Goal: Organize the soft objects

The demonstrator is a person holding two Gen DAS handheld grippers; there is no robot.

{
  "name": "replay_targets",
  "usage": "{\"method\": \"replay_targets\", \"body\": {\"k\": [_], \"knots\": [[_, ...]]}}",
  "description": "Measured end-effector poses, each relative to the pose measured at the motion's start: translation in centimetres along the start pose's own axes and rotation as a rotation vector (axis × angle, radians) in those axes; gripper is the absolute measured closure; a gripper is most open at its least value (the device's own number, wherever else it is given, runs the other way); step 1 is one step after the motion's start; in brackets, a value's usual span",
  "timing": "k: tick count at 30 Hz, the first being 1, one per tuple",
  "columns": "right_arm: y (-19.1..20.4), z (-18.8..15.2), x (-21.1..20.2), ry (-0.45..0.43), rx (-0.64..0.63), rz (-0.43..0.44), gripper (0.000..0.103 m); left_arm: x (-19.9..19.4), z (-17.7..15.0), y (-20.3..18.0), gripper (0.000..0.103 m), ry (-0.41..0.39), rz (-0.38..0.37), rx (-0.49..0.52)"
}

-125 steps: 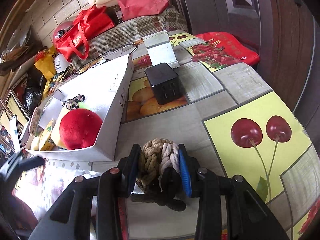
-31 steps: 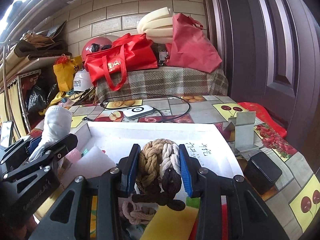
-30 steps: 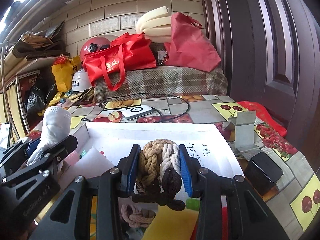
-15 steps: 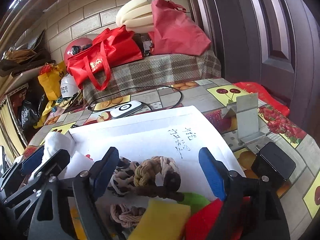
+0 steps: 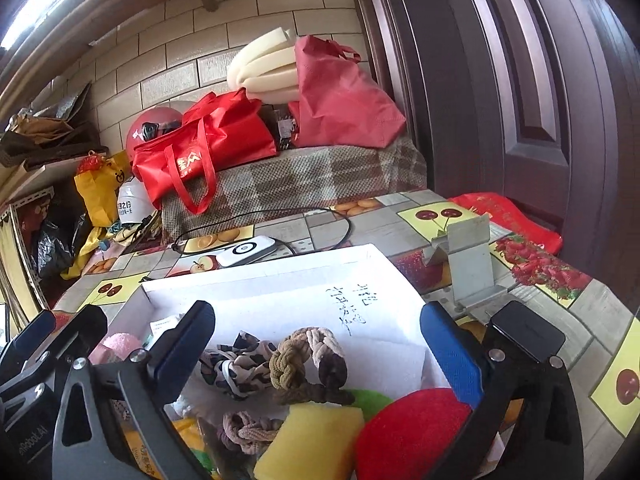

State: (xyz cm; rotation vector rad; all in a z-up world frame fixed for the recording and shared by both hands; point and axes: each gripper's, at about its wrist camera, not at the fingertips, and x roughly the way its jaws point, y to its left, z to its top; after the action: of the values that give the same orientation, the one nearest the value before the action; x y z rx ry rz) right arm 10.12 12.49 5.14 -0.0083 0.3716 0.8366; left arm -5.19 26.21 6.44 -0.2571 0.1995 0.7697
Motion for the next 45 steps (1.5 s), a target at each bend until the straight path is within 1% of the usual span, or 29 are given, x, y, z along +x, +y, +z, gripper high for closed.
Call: {"method": "replay_targets", "body": {"k": [3, 6, 14, 17, 20, 25, 28, 31, 34, 36, 37, 38, 42, 43, 45], "knots": [[0.6, 0.0, -1.0, -0.043, -0.041, -0.025, 0.000, -0.3, -0.2, 0.6, 0.000, 0.015, 0.014, -0.026], [0.9, -0.1, -1.5, -0.052, -0.073, -0.033, 0.000, -0.7, -0.4, 0.5, 0.000, 0.030, 0.027, -0.018], [0.0, -0.7, -3.4, -0.051, -0.098, -0.060, 0.000, -3.1, -1.4, -1.4, 0.000, 0.020, 0.036, 0.093], [-0.2, -1.1, -4.3, -0.053, -0.106, -0.089, 0.000, -3.9, -1.7, -1.6, 0.000, 0.026, 0.047, 0.101], [-0.7, -1.3, -5.0, -0.046, -0.104, -0.119, 0.000, -4.4, -2.0, -1.6, 0.000, 0.050, 0.055, 0.106], [-1.5, -1.8, -6.3, -0.029, -0.110, -0.118, 0.000, -6.4, -2.7, -2.1, 0.000, 0.040, 0.055, 0.124], [-2.1, -2.2, -7.2, -0.019, -0.112, -0.114, 0.000, -7.5, -3.3, -2.5, 0.000, 0.053, 0.046, 0.135], [-3.0, -2.6, -8.0, 0.024, -0.110, -0.111, 0.000, -8.0, -3.8, -2.8, 0.000, 0.099, 0.066, 0.138], [-3.8, -3.1, -9.2, 0.047, -0.109, -0.109, 0.000, -7.7, -4.6, -2.8, 0.000, 0.217, 0.092, 0.102], [-4.1, -3.4, -10.6, 0.029, -0.124, -0.112, 0.000, -7.8, -5.4, -2.8, 0.000, 0.274, 0.061, 0.075], [-4.2, -3.7, -11.3, 0.017, -0.134, -0.112, 0.000, -8.1, -5.6, -2.9, 0.000, 0.282, 0.036, 0.068], [-4.2, -3.9, -12.2, 0.004, -0.143, -0.109, 0.000, -8.5, -5.7, -3.0, 0.000, 0.277, 0.026, 0.068], [-4.6, -4.6, -15.6, -0.054, -0.163, -0.109, 0.000, -10.5, -5.6, -4.1, 0.000, 0.213, 0.027, 0.113], [-4.8, -4.6, -16.3, -0.067, -0.153, -0.112, 0.000, -11.0, -5.6, -4.4, 0.000, 0.202, 0.024, 0.122], [-5.5, -4.4, -18.1, -0.124, -0.109, -0.113, 0.000, -11.8, -5.6, -4.9, 0.000, 0.182, 0.034, 0.136]]}}
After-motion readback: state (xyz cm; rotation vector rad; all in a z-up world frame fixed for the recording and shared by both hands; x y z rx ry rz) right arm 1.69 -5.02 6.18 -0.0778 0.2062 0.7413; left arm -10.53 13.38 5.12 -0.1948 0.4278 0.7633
